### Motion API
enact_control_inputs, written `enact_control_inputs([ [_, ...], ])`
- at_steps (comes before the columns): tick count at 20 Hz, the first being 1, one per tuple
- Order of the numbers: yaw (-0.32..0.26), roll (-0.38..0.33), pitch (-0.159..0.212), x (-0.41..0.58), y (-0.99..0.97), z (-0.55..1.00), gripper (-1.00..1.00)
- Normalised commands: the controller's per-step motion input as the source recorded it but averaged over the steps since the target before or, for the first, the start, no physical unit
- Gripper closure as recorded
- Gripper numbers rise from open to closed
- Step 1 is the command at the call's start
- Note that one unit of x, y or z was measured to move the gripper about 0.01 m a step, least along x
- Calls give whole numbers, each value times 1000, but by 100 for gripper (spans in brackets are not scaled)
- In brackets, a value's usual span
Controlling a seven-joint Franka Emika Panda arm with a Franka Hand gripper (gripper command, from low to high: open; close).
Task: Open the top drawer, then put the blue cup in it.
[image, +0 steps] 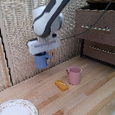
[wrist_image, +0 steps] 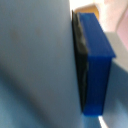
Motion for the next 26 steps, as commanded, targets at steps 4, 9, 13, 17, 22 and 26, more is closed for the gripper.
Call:
enact_control_inputs([
  [4,-157,3,0,28,-69,1000,100],
  [9,-205,0,-2,125,-137,935,100],
  [13,-280,-48,-9,145,-20,755,100],
  [17,-279,-20,-4,124,-6,766,100],
  [22,-220,-6,3,224,-266,909,100],
  [26,-169,13,58,221,-608,1000,100],
])
